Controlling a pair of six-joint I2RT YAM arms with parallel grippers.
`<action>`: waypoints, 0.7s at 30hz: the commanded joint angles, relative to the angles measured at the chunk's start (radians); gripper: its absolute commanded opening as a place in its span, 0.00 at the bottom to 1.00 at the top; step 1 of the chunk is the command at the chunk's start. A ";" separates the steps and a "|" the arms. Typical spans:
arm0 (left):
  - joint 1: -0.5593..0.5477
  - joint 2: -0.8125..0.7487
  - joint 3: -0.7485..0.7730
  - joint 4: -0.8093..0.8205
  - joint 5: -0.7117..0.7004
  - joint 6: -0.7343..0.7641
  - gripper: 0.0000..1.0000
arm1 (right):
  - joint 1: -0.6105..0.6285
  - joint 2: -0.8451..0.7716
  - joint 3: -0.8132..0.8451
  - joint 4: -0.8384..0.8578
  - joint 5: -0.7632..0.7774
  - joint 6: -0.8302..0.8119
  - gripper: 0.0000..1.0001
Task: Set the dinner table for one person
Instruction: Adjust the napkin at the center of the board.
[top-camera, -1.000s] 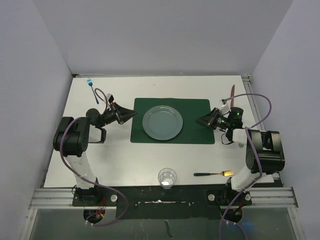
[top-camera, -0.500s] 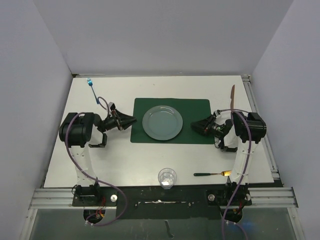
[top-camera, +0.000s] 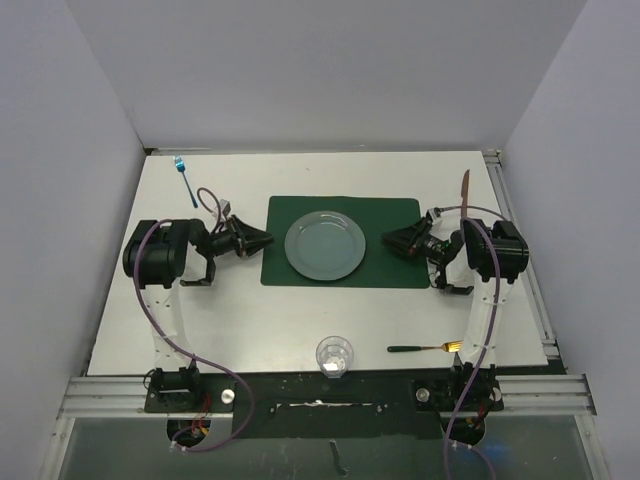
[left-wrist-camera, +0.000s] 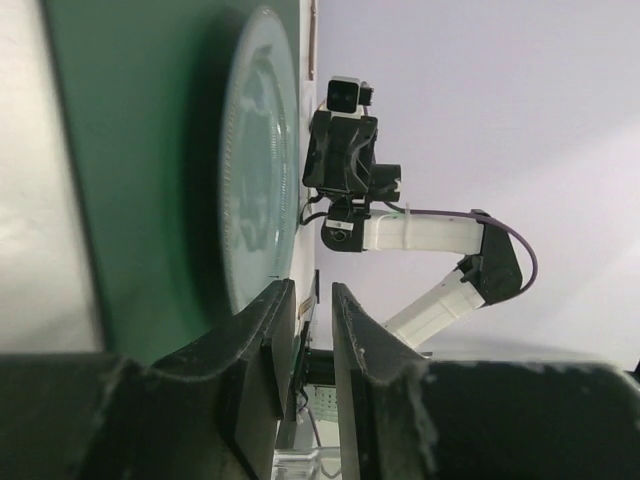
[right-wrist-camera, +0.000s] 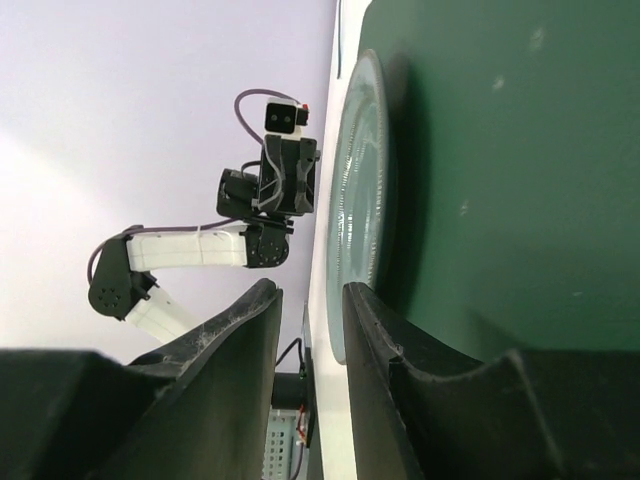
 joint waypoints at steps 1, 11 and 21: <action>0.008 0.059 0.069 -0.053 0.001 0.075 0.21 | 0.013 0.046 0.059 0.139 -0.011 0.006 0.32; 0.006 0.117 0.146 -0.183 -0.019 0.158 0.21 | 0.097 -0.021 0.172 -0.427 0.032 -0.361 0.32; 0.003 0.122 0.176 -0.235 -0.011 0.190 0.21 | 0.160 0.006 0.262 -0.562 0.057 -0.420 0.33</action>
